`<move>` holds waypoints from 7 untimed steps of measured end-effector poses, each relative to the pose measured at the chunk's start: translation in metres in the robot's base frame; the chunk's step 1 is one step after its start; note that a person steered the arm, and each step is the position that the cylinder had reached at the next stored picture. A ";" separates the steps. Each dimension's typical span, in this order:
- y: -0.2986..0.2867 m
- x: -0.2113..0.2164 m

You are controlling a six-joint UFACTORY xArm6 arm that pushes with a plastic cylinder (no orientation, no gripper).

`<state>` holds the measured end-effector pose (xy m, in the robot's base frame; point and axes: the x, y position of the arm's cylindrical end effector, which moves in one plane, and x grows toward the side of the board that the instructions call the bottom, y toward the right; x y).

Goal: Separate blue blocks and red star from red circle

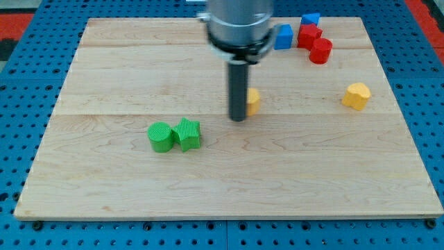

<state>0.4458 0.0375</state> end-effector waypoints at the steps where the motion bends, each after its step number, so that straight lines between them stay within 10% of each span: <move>1: -0.034 -0.011; 4: 0.123 -0.044; 7: 0.231 -0.167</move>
<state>0.2789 0.2683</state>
